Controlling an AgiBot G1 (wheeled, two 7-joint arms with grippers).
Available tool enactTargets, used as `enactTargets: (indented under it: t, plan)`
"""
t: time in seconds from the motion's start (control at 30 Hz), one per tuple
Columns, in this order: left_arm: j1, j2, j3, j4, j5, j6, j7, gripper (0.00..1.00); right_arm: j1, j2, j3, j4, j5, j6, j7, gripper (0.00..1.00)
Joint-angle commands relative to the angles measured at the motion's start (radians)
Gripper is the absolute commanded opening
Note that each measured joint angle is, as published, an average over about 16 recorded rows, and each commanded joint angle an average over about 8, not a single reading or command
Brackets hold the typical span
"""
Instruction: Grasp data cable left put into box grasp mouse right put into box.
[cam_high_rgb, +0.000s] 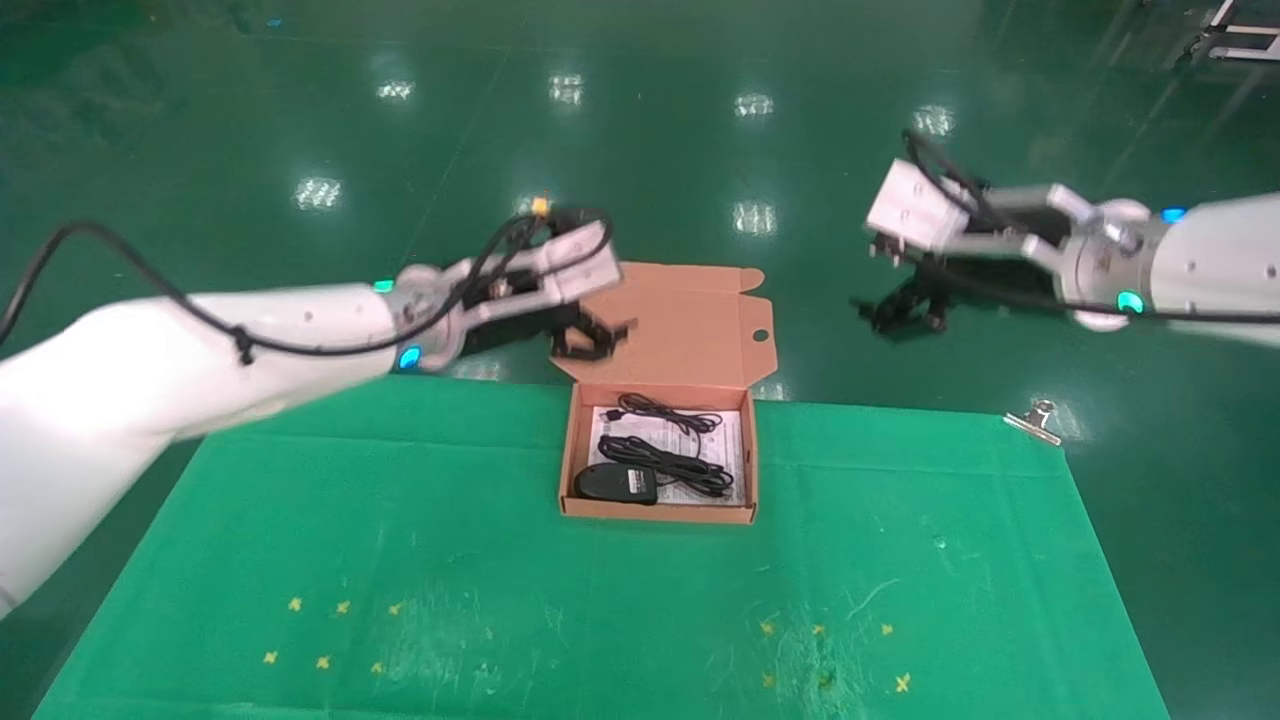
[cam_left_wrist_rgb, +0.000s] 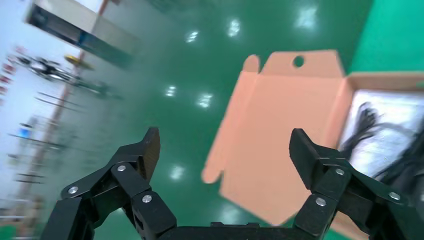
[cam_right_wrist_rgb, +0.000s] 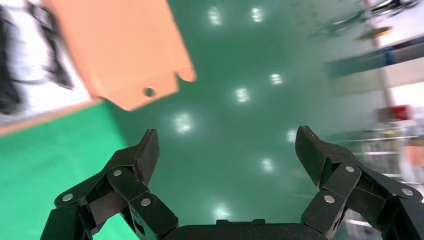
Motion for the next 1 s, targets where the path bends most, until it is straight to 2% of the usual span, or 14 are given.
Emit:
enactTargets:
  t: [0.03, 0.9, 1.0]
  plan:
    - [0.023, -0.026, -0.034, -0.021, -0.032, 0.043, -0.006, 1.00, -0.028, 0.010, 0.031, 0.004, 0.053, -0.029, -0.023, 1.00]
    - [0.308, -0.341, -0.454, -0.282, -0.422, 0.569, -0.085, 1.00, -0.376, 0.134, 0.417, 0.056, 0.705, -0.386, -0.302, 1.00]
    - [0.324, -0.359, -0.478, -0.296, -0.444, 0.599, -0.090, 1.00, -0.396, 0.141, 0.439, 0.059, 0.742, -0.406, -0.317, 1.00]
